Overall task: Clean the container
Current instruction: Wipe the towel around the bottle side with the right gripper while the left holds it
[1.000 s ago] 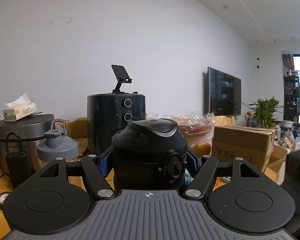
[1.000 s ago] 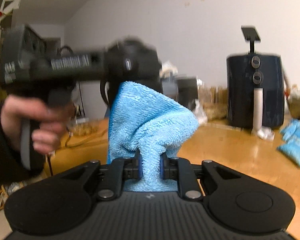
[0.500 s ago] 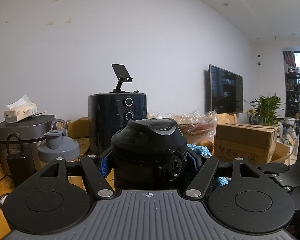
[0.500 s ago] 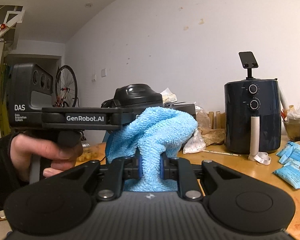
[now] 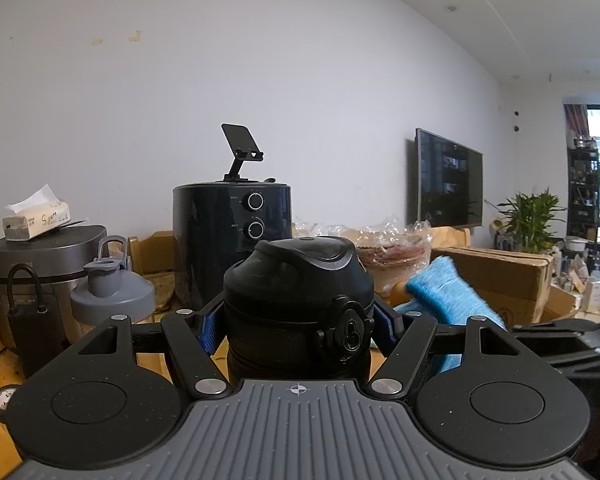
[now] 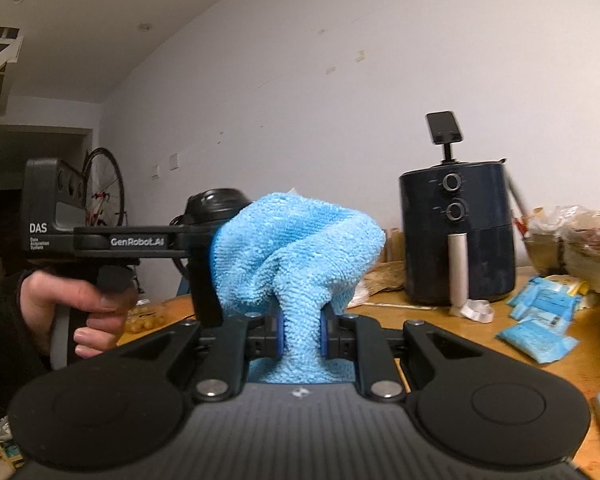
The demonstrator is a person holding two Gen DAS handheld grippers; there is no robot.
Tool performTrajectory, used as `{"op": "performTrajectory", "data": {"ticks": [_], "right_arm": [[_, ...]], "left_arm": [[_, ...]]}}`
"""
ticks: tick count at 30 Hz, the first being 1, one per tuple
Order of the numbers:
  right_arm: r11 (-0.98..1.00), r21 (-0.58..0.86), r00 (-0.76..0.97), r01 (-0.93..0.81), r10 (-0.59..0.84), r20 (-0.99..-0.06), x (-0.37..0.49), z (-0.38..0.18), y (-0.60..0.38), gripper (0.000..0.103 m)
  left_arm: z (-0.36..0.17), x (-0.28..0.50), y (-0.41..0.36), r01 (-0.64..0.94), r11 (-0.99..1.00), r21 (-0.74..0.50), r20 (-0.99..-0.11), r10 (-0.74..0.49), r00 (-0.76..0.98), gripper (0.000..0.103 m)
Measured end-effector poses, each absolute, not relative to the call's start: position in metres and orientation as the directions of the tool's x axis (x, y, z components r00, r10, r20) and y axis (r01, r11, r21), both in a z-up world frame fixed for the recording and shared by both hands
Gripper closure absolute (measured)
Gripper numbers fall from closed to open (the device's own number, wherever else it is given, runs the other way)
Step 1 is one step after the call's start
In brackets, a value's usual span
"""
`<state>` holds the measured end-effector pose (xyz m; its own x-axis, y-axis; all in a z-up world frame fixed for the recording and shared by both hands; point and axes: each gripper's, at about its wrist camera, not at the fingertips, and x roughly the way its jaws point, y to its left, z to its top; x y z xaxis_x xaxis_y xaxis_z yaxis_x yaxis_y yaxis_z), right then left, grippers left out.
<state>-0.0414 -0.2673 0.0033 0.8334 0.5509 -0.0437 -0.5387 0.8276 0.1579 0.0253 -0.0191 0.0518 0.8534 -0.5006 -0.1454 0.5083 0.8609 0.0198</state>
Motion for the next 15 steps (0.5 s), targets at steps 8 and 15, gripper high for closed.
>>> {"op": "performTrajectory", "data": {"ticks": [8,15], "right_arm": [[0.829,0.203,0.844,-0.521,0.536,-0.025,-0.049,0.0,-0.291,0.093],[0.83,0.208,0.847,-0.517,0.532,-0.019,-0.056,-0.003,-0.3,0.093]], "left_arm": [[0.051,0.028,-0.017,0.531,0.847,0.024,-0.144,-0.522,0.84,0.035],[0.048,0.032,-0.006,0.597,0.802,0.028,-0.133,-0.589,0.797,0.035]]}}
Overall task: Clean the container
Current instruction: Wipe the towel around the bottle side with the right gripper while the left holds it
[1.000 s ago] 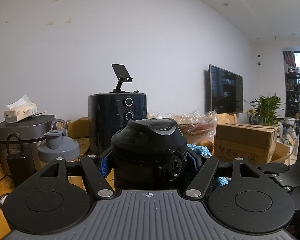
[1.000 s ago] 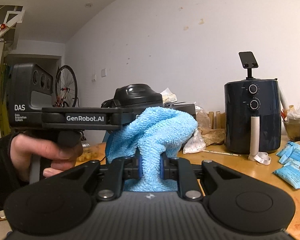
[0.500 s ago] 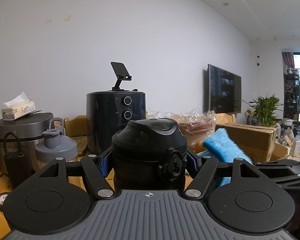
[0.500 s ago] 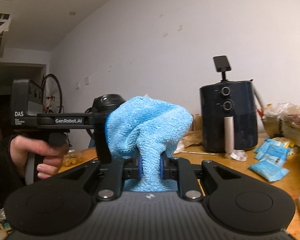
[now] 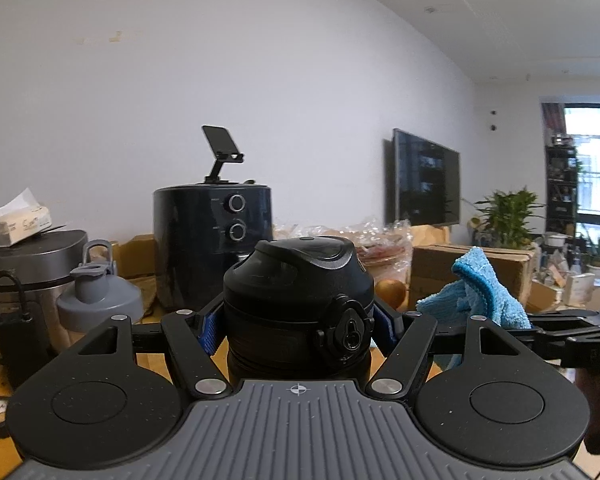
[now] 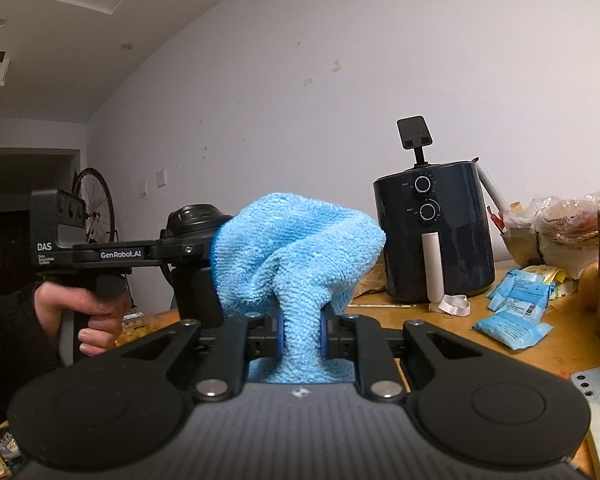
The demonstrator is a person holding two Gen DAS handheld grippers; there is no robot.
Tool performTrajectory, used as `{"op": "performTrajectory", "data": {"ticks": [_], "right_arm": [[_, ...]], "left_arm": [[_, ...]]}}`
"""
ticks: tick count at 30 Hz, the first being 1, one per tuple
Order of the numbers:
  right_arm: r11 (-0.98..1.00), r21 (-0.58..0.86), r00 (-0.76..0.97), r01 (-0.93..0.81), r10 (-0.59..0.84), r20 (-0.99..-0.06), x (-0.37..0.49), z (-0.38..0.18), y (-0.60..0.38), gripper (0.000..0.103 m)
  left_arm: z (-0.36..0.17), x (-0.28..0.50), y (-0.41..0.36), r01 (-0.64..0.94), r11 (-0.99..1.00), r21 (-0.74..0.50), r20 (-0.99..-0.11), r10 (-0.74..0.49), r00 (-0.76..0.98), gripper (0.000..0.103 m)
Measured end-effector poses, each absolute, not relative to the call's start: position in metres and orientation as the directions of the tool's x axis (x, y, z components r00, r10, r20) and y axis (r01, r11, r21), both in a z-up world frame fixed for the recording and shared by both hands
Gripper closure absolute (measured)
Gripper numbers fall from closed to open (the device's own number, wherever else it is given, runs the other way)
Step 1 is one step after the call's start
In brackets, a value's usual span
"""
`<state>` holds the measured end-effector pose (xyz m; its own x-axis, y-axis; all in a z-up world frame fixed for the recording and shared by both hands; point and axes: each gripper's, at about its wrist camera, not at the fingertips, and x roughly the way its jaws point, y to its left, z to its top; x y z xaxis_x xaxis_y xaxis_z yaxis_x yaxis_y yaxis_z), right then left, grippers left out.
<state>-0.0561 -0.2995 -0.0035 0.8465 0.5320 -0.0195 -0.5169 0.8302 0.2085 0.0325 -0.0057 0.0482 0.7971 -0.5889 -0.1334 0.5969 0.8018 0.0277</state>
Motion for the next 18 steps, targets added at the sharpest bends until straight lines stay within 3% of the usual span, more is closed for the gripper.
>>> {"op": "performTrajectory", "data": {"ticks": [18], "right_arm": [[0.822,0.226,0.84,-0.523,0.542,-0.029,-0.064,-0.011,-0.304,0.093]], "left_arm": [[0.04,0.055,0.021,0.786,0.618,0.037,-0.104,-0.78,0.618,0.035]]}}
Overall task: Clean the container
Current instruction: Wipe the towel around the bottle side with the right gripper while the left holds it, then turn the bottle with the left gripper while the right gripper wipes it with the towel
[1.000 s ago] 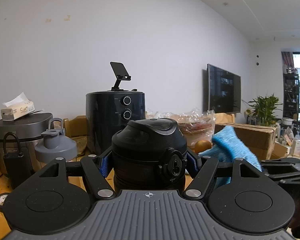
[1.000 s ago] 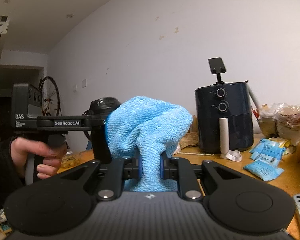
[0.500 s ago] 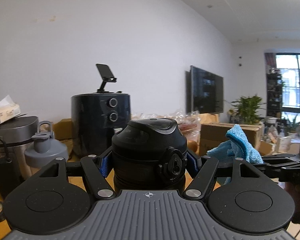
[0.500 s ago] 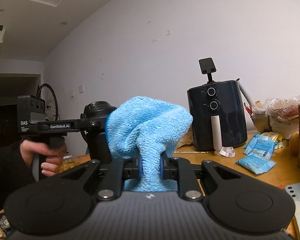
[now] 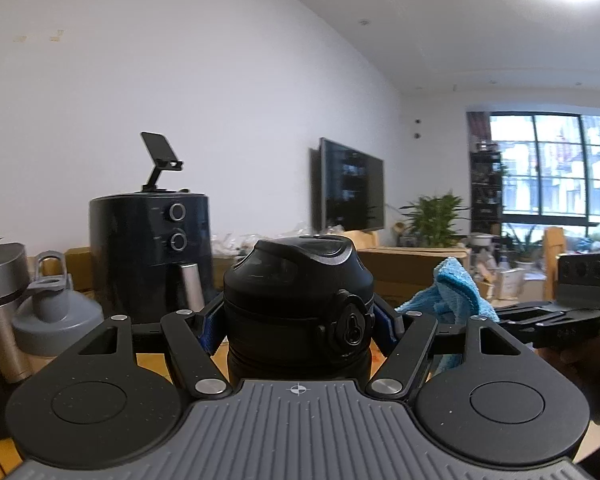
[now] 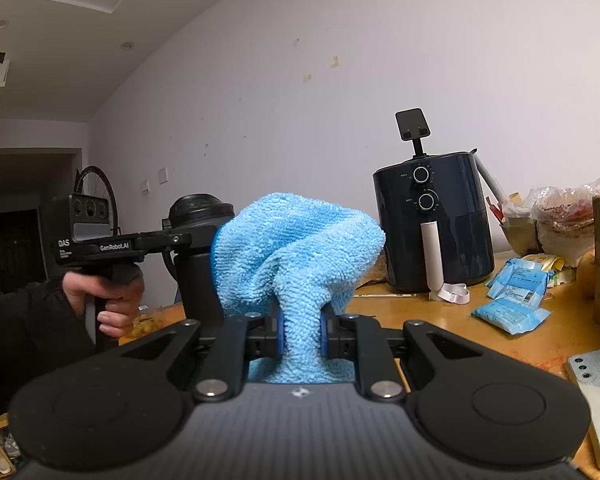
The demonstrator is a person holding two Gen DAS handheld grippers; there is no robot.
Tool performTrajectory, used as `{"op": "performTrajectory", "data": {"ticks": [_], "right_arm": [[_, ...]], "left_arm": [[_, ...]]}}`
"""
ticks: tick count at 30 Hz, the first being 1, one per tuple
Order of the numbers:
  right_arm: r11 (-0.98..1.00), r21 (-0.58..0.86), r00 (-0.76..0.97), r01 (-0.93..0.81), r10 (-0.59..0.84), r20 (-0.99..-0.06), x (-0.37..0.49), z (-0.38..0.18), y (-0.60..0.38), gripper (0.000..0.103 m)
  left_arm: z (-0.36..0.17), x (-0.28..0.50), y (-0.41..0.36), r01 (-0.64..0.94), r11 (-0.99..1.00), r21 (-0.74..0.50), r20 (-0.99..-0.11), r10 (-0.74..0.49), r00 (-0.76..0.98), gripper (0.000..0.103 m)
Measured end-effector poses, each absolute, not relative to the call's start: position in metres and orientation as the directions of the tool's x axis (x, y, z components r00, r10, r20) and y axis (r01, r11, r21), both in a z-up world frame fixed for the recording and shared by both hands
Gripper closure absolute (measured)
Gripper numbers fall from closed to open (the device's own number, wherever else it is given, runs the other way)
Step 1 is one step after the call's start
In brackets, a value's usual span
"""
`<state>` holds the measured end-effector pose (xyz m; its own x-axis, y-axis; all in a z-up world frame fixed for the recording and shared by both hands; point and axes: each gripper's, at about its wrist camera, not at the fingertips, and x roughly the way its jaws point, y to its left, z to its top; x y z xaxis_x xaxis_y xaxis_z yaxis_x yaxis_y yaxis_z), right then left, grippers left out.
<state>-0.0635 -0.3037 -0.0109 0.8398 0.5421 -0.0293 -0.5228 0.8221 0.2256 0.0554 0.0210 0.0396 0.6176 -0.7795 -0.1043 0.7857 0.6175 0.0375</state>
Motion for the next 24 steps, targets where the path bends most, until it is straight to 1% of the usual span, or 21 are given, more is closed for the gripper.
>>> {"op": "performTrajectory", "data": {"ticks": [6,11,12,13,14,16,21,24], "right_arm": [[0.817,0.217,0.834,-0.535,0.552,-0.023,-0.066,-0.008,-0.301,0.093],[0.816,0.217,0.833,-0.536,0.553,-0.024,-0.066,-0.008,-0.3,0.093],[0.817,0.217,0.833,-0.535,0.552,-0.025,-0.066,-0.009,-0.3,0.093],[0.817,0.218,0.834,-0.534,0.552,-0.026,-0.066,-0.009,-0.3,0.093],[0.817,0.219,0.834,-0.533,0.551,-0.028,-0.066,-0.01,-0.3,0.093],[0.817,0.221,0.834,-0.532,0.551,-0.032,-0.065,-0.011,-0.3,0.093],[0.817,0.222,0.832,-0.532,0.553,-0.04,-0.064,-0.013,-0.299,0.093],[0.817,0.224,0.833,-0.531,0.553,-0.041,-0.063,-0.014,-0.299,0.092]], "left_arm": [[0.037,0.062,0.026,0.817,0.576,0.036,-0.104,-0.811,0.576,0.035],[0.036,0.059,0.022,0.799,0.598,0.064,-0.116,-0.791,0.601,0.033],[0.035,0.058,0.019,0.789,0.609,0.077,-0.125,-0.78,0.614,0.032],[0.034,0.056,0.016,0.777,0.623,0.087,-0.128,-0.767,0.629,0.02],[0.034,0.054,0.016,0.768,0.635,0.088,-0.114,-0.759,0.641,0.01],[0.032,0.05,0.016,0.75,0.656,0.085,-0.081,-0.746,0.661,0.01],[0.035,0.042,0.021,0.714,0.7,0.019,-0.017,-0.714,0.7,0.009],[0.037,0.034,0.017,0.656,0.755,-0.001,-0.01,-0.656,0.755,0.009]]}}
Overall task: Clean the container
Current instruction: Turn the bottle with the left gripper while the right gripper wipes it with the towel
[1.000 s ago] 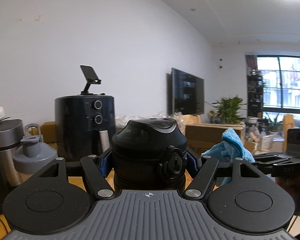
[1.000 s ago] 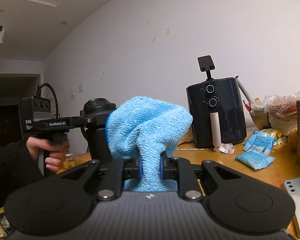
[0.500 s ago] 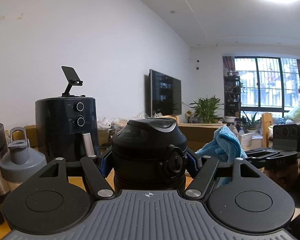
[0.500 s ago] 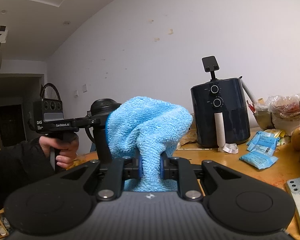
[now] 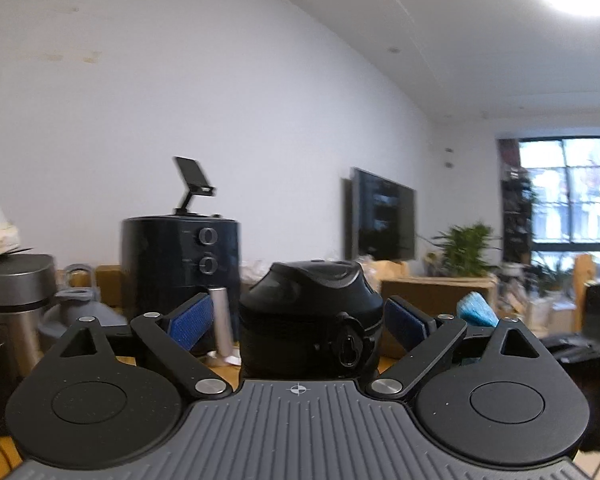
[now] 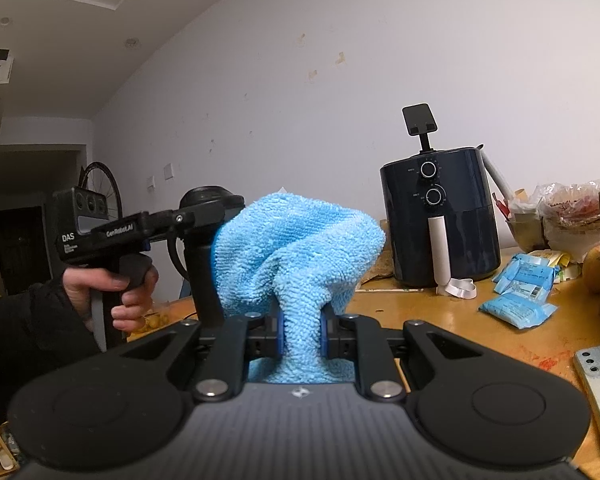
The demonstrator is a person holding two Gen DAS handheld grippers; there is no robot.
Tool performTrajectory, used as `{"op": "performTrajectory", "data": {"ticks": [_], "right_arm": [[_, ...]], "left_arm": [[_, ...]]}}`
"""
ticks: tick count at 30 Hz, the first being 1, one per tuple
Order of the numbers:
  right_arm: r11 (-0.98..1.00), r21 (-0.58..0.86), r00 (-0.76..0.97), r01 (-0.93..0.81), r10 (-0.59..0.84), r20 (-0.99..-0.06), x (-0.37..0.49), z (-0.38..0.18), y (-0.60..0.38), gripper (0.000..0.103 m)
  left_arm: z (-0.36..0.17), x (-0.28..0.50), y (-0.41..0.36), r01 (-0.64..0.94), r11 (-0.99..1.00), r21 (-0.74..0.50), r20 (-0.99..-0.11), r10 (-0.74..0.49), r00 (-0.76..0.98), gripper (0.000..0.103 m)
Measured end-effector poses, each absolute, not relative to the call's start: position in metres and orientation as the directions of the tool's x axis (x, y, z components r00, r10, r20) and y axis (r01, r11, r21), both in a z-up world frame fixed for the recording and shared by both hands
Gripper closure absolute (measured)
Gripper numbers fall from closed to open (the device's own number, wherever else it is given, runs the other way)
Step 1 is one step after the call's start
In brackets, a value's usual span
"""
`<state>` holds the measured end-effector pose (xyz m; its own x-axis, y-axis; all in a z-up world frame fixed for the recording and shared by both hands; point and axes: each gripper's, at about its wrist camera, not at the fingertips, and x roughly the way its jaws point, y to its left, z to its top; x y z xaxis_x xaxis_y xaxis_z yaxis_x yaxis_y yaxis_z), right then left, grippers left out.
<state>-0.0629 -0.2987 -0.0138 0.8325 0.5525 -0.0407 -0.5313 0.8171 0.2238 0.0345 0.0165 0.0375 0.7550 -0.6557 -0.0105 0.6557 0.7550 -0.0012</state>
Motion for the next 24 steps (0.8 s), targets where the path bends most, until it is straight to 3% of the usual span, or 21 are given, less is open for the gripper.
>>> {"op": "performTrajectory", "data": {"ticks": [18,24], "right_arm": [[0.811,0.229,0.826,-0.539,0.562,-0.046,-0.061,-0.017,-0.293,0.092],[0.812,0.228,0.827,-0.537,0.56,-0.047,-0.062,-0.017,-0.293,0.092]], "left_arm": [[0.053,-0.001,-0.037,0.201,0.979,0.014,-0.082,-0.199,0.976,0.008],[0.055,-0.001,-0.052,0.107,0.994,0.009,-0.097,-0.106,0.99,0.008]]}}
